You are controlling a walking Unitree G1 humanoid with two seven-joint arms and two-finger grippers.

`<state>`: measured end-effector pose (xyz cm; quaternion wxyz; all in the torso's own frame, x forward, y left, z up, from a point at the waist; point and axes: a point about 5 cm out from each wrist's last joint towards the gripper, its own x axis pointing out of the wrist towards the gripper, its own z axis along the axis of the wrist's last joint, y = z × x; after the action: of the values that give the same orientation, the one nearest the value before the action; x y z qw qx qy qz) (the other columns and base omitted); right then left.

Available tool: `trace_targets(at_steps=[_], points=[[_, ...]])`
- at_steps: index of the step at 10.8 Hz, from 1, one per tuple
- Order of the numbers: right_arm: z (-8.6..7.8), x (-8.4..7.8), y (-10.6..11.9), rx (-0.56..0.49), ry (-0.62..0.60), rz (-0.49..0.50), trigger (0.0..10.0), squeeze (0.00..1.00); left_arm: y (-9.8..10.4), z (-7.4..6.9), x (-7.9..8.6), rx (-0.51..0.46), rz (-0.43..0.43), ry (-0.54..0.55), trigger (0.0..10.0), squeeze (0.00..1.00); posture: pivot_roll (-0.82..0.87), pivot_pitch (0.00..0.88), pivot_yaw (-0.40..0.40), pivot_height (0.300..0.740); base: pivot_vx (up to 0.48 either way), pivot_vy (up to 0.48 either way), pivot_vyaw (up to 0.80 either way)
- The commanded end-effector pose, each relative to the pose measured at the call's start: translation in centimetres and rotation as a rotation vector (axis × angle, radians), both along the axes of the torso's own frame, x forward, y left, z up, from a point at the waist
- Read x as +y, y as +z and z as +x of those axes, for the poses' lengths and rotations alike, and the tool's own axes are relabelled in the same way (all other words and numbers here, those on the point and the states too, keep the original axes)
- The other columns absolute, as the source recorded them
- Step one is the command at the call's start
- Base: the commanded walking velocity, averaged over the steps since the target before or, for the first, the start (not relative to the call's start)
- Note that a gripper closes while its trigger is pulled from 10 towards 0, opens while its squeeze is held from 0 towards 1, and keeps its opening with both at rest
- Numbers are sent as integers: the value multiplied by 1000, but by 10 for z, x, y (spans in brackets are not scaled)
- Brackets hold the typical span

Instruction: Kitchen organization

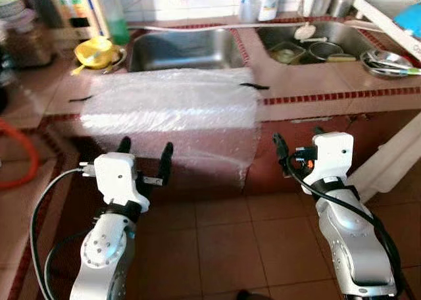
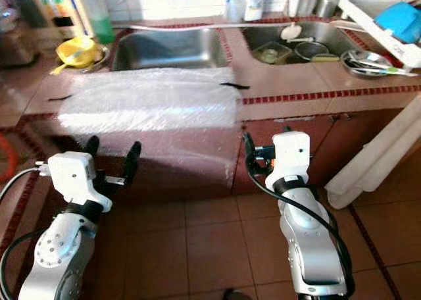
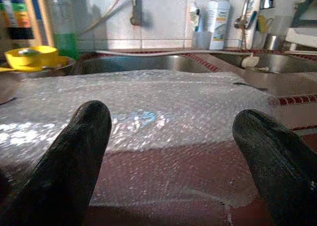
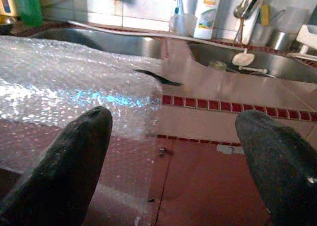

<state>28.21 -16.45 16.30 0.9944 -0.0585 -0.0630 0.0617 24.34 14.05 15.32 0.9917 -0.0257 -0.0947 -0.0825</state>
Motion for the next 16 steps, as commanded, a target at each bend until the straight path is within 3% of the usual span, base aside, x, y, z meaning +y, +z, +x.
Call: trace_targets(at_steps=[1,16], points=[[0,1,-2,10,7,0,10000,0,1,-3,1,1,4,-6,10000,0,-101,141,32,740,281,0,0],[2,9,-3,5,34,1,10000,0,-2,-4,-3,20,11,-35,10000,0,-95,146,34,740,287,0,0]])
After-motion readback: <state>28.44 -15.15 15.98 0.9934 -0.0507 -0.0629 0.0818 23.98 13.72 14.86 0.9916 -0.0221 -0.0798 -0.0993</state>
